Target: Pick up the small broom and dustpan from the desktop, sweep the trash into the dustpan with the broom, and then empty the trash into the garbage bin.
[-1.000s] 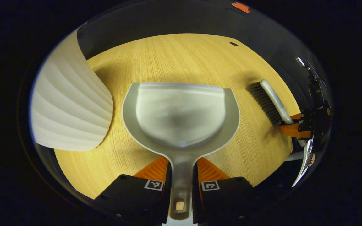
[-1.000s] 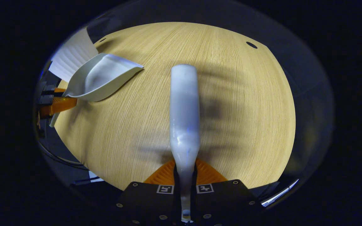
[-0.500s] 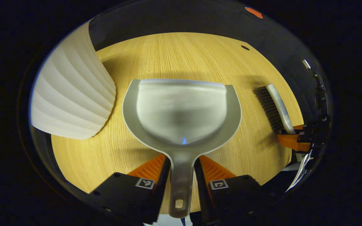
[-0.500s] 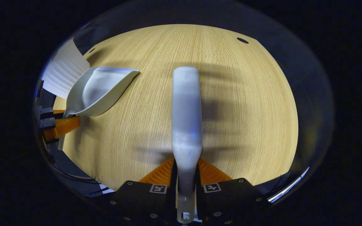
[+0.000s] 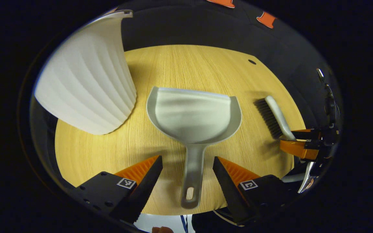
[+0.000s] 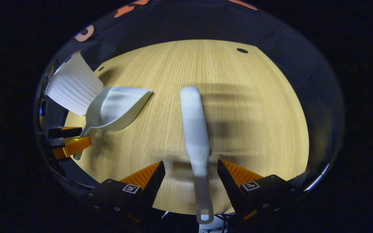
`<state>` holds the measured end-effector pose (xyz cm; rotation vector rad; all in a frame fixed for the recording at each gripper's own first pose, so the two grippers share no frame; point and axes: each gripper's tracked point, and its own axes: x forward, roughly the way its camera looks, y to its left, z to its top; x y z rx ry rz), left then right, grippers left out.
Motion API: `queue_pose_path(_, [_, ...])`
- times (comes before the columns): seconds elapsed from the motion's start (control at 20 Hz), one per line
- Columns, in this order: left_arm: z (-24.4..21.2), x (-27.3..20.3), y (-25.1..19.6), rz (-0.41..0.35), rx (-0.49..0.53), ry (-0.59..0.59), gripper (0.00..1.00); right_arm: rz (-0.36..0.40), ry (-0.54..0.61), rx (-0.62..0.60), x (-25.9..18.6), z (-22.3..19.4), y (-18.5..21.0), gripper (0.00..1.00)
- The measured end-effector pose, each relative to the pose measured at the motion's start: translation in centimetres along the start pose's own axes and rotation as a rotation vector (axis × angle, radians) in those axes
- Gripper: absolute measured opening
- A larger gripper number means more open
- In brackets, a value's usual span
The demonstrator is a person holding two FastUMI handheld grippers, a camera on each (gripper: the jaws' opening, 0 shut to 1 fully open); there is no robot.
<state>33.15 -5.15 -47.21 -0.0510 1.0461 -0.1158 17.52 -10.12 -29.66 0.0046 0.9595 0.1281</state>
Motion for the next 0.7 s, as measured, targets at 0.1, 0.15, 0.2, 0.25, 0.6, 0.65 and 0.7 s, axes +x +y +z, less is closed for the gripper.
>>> queue_pose_path(0.1, [2.9,-2.3,-0.6,-0.015,-0.014,-0.099,1.00,-0.003,-0.111,-0.011,-3.5,3.0,-0.2,0.98])
queue_pose_path(0.15, [4.3,-4.0,-0.8,-0.024,-0.014,-0.158,1.00,-0.003,-0.178,-0.023,-5.5,4.9,-0.2,0.98])
queue_pose_path(0.2, [5.2,-5.2,-0.8,-0.026,-0.011,-0.225,0.99,-0.002,-0.264,-0.036,-8.0,7.0,0.0,0.98])
queue_pose_path(0.25, [6.3,-6.7,-1.3,-0.028,-0.004,-0.296,0.98,0.004,-0.348,-0.049,-10.6,8.6,0.3,0.98])
queue_pose_path(0.6, [10.4,-12.9,-2.9,-0.006,0.044,-0.818,0.97,0.028,-0.963,-0.088,-23.2,11.6,-0.1,0.97])
queue_pose_path(0.65, [10.3,-13.2,-3.1,0.006,0.058,-0.880,0.97,0.022,-1.016,-0.082,-23.6,11.7,0.0,0.96])
queue_pose_path(0.7, [10.3,-13.3,-3.1,0.014,0.063,-0.929,0.96,0.019,-1.050,-0.078,-23.8,11.3,-0.2,0.96])
